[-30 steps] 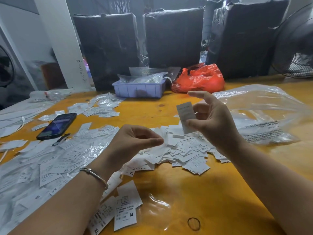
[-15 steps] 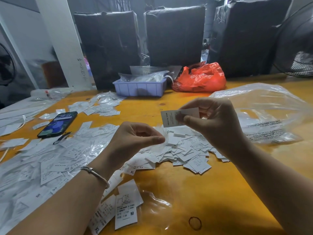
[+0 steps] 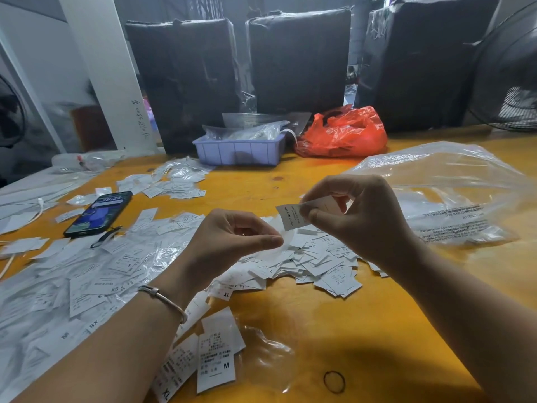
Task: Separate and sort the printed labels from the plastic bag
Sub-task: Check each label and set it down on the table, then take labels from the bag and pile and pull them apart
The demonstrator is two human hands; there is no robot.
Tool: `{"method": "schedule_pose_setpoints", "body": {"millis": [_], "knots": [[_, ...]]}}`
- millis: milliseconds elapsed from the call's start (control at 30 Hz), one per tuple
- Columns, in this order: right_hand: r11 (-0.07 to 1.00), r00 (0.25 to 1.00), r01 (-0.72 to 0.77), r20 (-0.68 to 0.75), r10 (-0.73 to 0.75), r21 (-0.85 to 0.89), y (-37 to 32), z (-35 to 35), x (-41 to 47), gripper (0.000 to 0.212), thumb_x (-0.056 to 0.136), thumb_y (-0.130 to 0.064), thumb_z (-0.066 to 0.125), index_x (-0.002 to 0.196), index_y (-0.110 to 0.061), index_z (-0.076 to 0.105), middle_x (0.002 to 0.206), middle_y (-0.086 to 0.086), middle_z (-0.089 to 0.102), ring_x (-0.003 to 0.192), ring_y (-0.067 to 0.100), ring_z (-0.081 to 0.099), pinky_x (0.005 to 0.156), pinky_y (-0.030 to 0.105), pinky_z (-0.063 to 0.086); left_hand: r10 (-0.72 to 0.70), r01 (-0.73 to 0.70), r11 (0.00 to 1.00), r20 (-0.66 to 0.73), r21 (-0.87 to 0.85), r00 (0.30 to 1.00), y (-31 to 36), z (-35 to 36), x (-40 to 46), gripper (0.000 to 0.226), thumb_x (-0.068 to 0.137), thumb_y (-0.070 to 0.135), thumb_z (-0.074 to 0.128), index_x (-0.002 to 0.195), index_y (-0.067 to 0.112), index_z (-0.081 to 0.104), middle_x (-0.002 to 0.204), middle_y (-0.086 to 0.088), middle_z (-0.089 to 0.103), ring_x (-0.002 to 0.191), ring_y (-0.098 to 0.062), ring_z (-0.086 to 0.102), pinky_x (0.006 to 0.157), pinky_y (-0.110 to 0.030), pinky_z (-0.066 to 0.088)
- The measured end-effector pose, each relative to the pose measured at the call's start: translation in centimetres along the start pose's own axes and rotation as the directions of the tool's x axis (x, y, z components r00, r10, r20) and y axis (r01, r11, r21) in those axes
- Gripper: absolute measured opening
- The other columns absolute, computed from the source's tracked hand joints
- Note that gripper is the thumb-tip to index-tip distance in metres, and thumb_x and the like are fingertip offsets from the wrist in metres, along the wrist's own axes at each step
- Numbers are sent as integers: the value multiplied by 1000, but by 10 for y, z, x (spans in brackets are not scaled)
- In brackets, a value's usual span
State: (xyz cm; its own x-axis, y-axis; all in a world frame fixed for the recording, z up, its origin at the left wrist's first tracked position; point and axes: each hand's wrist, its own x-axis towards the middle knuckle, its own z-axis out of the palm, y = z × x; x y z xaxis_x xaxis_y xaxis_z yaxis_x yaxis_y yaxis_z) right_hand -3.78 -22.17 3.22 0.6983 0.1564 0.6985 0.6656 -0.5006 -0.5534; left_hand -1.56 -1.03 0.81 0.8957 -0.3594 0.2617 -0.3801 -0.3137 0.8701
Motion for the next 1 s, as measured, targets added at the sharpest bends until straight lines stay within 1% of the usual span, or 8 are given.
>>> {"method": "schedule_pose_setpoints", "body": {"millis": [200,333,367,500,633,733,867,1000], "knots": [[984,994,-63,104,46,167,9,-4,1,11,72,-1,73,71,-12,72,69,5,69,66,21,64,52,39,51,-14,15,1000,46,-25,999,1,0,-1,20,68,38,77,76,20,78,84,0,75,87,-18,69,73,-31,57],[981,980,-104,186,73,163,12,-4,1,16,72,1,72,69,-15,70,67,-2,67,62,14,61,49,28,49,-36,41,998,84,-50,996,2,1,-2,16,69,38,76,72,22,78,83,1,75,84,-22,66,64,-20,53],[978,974,-120,213,82,170,13,-3,1,17,72,2,71,68,-15,70,66,-1,67,61,13,60,50,26,48,-37,42,998,88,-49,995,3,2,-2,17,69,39,75,71,22,78,82,1,75,80,-19,66,63,-19,52],[971,953,-159,283,105,178,15,-1,2,18,73,3,70,69,-15,72,70,12,67,68,30,60,52,40,50,-36,41,998,108,-50,994,3,2,-1,20,68,36,77,74,18,78,77,-3,74,67,-5,61,59,-14,47],[942,944,-209,305,125,262,17,1,1,8,74,-3,74,76,-10,75,72,10,70,68,31,62,56,30,49,-28,32,999,127,-33,992,1,3,0,20,68,33,76,78,16,78,71,1,71,66,-4,59,59,-14,47],[944,932,-232,331,146,236,16,4,0,11,73,-9,78,83,-9,74,74,7,71,66,22,65,56,21,51,-19,25,998,125,-50,992,0,3,1,22,68,29,75,82,13,78,75,-5,73,67,-8,61,61,-15,49],[894,949,-289,227,220,342,17,0,3,19,77,-7,73,96,-6,70,82,7,73,73,11,68,60,17,52,-29,37,995,92,-88,995,-1,2,2,18,72,25,74,85,14,77,79,-6,74,68,-12,65,63,-17,52],[911,972,-236,94,217,339,15,-2,3,14,76,5,72,86,-4,71,81,12,73,79,23,70,73,34,59,-53,61,994,89,-87,995,-1,3,2,12,78,16,74,89,10,75,82,-6,76,69,-14,68,64,-19,53]]}}
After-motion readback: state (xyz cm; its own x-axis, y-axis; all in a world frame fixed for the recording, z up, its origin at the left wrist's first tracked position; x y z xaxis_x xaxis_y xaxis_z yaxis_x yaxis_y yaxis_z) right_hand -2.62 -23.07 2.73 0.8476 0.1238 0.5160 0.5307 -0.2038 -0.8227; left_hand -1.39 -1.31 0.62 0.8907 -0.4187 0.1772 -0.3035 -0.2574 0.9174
